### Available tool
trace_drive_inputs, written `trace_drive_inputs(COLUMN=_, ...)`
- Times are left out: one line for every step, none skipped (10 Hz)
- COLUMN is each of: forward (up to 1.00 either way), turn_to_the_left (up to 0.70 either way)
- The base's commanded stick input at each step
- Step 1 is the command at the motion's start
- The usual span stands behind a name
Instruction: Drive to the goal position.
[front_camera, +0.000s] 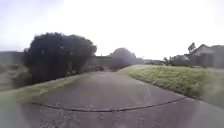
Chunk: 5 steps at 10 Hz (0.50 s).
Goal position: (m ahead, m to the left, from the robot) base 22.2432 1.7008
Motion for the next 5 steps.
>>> trace_drive_inputs(forward=1.0, turn_to_the_left=0.0)
trace_drive_inputs(forward=1.0, turn_to_the_left=0.0)
trace_drive_inputs(forward=1.0, turn_to_the_left=0.0)
trace_drive_inputs(forward=1.0, turn_to_the_left=0.0)
trace_drive_inputs(forward=1.0, turn_to_the_left=0.0)
